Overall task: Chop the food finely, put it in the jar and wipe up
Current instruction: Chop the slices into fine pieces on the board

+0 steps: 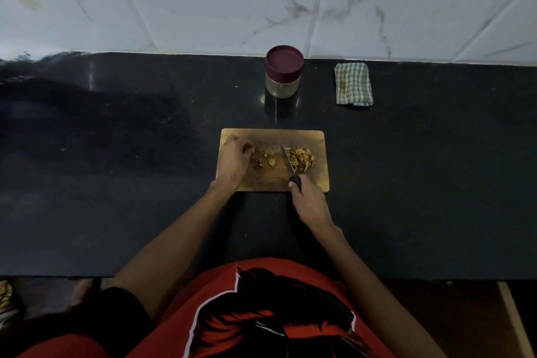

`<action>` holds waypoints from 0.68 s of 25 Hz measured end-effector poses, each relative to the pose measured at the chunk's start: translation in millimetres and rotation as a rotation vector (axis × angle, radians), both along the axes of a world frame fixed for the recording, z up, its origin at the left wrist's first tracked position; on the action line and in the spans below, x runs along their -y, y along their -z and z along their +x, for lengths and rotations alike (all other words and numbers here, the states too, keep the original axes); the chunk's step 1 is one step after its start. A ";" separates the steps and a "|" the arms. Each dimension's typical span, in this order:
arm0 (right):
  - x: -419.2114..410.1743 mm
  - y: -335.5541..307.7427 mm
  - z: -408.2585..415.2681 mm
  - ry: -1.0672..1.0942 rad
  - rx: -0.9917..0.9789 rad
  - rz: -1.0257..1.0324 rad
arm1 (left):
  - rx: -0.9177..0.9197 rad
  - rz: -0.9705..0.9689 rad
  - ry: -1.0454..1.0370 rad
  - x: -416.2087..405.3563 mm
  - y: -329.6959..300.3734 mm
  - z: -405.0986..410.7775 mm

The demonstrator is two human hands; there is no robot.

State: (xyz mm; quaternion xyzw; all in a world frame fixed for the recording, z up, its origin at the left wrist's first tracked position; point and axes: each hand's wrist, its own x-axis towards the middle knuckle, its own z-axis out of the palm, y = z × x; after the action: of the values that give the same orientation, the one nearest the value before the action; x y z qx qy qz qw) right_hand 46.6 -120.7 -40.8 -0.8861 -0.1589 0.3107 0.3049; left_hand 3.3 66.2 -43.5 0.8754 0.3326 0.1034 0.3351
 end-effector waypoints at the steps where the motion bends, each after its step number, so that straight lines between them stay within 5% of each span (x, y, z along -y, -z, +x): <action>1: -0.1 -0.1 0.0 0.000 0.001 -0.001 | -0.002 -0.002 -0.003 -0.5 0.2 0.0; 11: -0.2 -1.4 -0.9 -0.001 0.013 0.003 | 0.098 -0.114 0.028 21.0 -7.9 3.2; 17: -0.1 -3.7 -1.2 -0.010 0.022 0.000 | -0.010 -0.167 0.156 31.9 -3.2 8.7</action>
State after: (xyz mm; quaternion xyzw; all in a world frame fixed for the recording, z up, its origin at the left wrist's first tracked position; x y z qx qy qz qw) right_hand 45.4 -120.6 -37.2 -0.8888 -0.1666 0.3022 0.3017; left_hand 12.0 34.3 -40.3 0.8681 0.2728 0.0444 0.4124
